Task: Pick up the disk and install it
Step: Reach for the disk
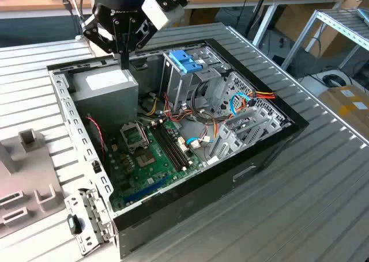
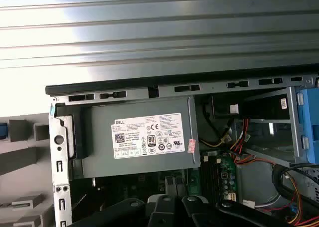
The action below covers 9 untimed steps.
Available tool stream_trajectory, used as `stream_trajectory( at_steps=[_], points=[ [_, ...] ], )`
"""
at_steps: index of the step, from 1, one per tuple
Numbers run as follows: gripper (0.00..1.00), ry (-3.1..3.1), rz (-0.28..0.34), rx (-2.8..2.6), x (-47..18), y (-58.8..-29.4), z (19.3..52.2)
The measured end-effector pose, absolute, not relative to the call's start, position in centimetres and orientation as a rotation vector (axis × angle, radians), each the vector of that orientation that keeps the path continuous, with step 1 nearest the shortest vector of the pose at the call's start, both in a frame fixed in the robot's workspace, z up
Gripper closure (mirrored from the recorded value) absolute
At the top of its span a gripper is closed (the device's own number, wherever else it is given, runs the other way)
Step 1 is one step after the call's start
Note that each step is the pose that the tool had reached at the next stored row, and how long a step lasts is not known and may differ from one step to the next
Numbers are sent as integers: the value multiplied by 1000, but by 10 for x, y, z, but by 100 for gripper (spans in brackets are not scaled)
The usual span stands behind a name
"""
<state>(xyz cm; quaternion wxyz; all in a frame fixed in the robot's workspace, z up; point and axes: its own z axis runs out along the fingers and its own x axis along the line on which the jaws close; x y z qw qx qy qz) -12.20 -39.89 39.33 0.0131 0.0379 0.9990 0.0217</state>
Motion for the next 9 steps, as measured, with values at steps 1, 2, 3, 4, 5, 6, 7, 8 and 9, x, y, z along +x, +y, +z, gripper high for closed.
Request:
stream_trajectory(
  at_steps=[1,2,3,4,5,6,7,8,9],
  points=[
    [89,3112,68,118,-122,-399,393],
    [89,3112,68,119,-123,-399,393],
    [89,3112,68,118,-124,-399,393],
    [89,3112,68,118,-124,-399,393],
    [89,3113,68,118,-125,-399,393],
    [89,3113,68,118,-125,-399,393],
    [89,3112,68,118,-126,-399,393],
    [89,3112,68,118,-126,-399,393],
    [89,3112,68,118,-127,-399,393]
  ],
)
